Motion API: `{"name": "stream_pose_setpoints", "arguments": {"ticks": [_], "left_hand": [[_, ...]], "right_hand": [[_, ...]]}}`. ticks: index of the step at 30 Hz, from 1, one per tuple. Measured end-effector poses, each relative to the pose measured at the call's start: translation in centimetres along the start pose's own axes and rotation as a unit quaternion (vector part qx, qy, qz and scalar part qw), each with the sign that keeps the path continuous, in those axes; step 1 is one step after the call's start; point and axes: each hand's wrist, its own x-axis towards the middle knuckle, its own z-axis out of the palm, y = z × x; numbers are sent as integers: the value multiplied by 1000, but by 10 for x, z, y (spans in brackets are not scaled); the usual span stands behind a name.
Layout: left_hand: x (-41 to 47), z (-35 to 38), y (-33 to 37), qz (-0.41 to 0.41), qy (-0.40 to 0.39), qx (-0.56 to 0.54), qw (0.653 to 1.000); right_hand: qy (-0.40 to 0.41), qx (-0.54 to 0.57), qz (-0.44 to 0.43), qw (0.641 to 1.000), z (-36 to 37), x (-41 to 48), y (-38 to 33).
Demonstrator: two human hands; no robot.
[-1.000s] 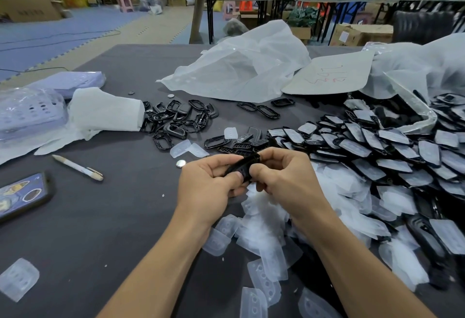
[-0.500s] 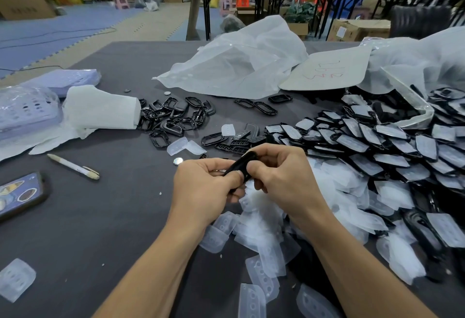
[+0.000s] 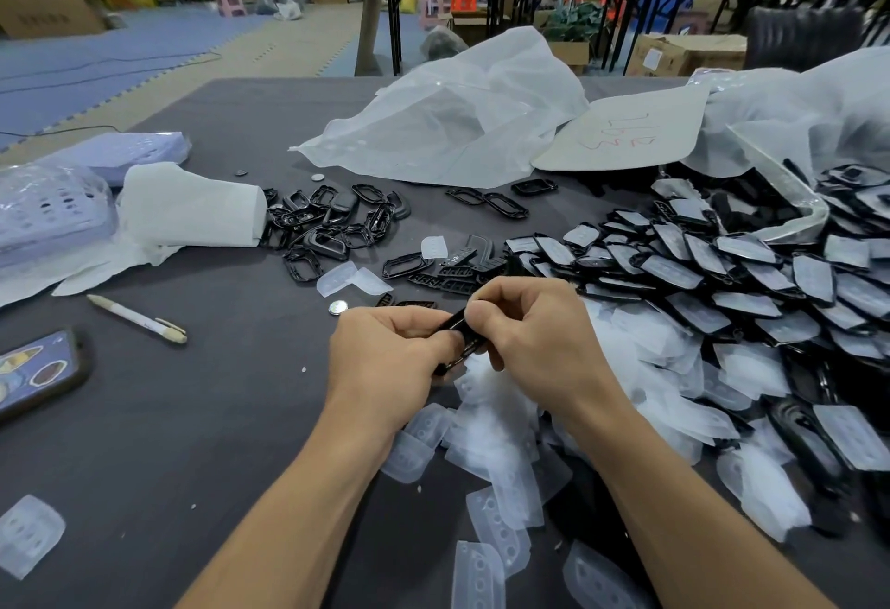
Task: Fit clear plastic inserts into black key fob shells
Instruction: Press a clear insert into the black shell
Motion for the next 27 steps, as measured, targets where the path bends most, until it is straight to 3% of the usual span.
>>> {"name": "stream_pose_setpoints", "arguments": {"ticks": [5,11,13,17,20,23,27], "left_hand": [[-1,0,1,26,8,6,1000],[3,-4,2,2,-82,-44,996],[5,-5,2,-3,-44,-44,998],[12,-17,6,-1,46,-75,996],[16,-26,6,-2,67,-106,992],[14,-26,5,-7,67,-103,992],[13,-26,3,-7,63,-88,994]], "right_hand": [[27,-36,-24,999,2,-1,-2],[24,-44,-37,998,-2,-1,0],[42,-30,-25,998,-3,-2,0],[185,-90,-39,978,-21,1,-2],[103,-204,-40,973,-27,1,-5],[-5,-335,-34,942,-20,-2,-9],[-60,-414,13,908,-18,-1,-11]]}}
